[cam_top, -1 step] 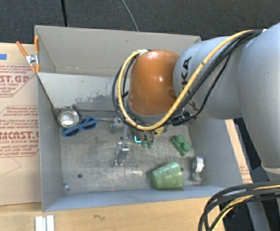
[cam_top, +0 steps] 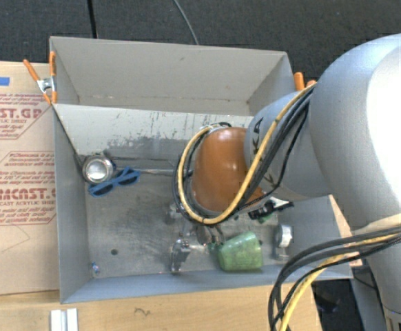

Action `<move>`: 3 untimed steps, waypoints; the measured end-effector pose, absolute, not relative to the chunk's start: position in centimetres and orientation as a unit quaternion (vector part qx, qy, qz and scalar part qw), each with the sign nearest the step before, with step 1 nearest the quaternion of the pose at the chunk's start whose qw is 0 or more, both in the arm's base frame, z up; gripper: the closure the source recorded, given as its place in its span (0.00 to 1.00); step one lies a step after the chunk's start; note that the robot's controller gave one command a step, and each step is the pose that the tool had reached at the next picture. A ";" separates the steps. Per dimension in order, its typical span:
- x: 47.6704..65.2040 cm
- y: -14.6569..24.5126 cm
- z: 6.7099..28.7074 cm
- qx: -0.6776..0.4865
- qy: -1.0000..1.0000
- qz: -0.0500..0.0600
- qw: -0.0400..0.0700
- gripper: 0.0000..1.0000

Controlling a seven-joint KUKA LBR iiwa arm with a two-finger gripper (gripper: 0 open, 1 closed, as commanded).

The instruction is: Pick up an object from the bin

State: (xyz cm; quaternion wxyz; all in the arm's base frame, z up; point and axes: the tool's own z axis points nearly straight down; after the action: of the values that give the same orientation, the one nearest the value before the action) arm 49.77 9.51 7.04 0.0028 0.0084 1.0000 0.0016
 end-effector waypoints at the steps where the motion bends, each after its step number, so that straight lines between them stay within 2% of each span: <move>1: 49.6 4.6 13.2 -0.042 0.999 -0.001 0.002 0.00; 2: 49.9 -0.8 7.1 -0.161 0.987 0.001 0.001 0.00; 3: 49.6 0.3 8.8 -0.200 0.980 0.000 0.000 0.00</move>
Offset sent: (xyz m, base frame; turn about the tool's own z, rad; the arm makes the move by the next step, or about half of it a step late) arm -0.0032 -0.0469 0.0590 -0.1033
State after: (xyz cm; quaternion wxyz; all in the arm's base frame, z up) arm 49.62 0.35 8.77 0.0005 -0.2001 0.9798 0.0003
